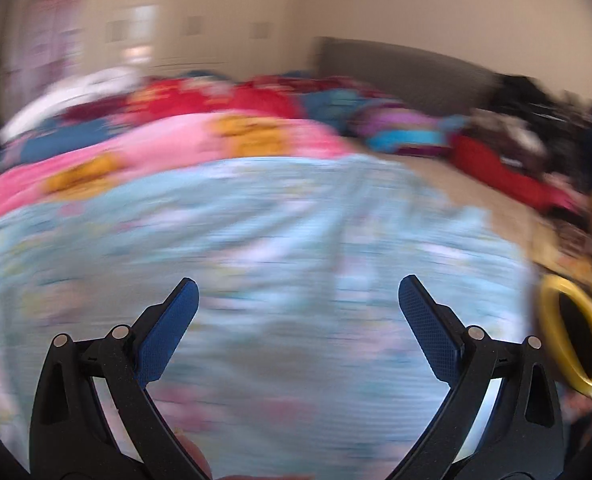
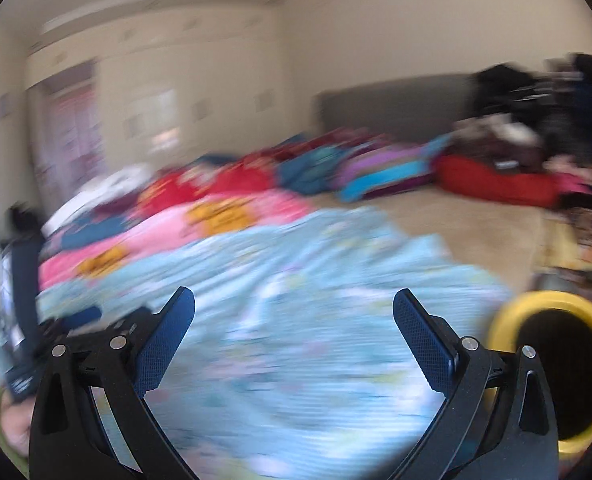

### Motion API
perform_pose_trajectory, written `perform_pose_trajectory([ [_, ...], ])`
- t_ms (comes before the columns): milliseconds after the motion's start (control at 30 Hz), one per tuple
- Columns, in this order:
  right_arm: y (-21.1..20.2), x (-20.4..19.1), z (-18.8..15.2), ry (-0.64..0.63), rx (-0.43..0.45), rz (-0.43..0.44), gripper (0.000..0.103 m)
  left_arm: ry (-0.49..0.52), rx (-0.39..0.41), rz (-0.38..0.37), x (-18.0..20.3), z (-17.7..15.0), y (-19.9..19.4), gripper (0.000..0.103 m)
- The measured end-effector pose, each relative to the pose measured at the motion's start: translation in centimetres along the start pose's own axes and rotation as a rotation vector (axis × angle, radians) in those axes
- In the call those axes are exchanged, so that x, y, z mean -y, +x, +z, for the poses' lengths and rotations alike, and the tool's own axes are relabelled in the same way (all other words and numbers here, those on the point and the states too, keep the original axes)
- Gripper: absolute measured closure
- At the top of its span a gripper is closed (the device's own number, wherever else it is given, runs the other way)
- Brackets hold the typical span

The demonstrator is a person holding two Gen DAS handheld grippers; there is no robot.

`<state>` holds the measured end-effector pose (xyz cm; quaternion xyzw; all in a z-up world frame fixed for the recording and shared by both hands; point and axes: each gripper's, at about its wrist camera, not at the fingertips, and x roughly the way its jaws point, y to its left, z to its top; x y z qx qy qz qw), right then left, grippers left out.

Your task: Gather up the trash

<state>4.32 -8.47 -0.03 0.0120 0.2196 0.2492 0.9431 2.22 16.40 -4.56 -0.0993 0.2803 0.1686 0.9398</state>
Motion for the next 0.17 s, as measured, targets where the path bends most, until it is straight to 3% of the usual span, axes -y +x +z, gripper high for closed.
perform_pose_trajectory([
  [100, 6.3, -6.8, -0.6, -0.087, -0.193, 0.2, 0.006, -0.116, -0.071, 0.214, -8.5, 0.2, 2.2, 0.011],
  [167, 11.3, -12.5, -2.6, -0.183, -0.386, 0.317, 0.006, -0.19, -0.134, 0.297, -12.9, -0.1, 3.8, 0.011],
])
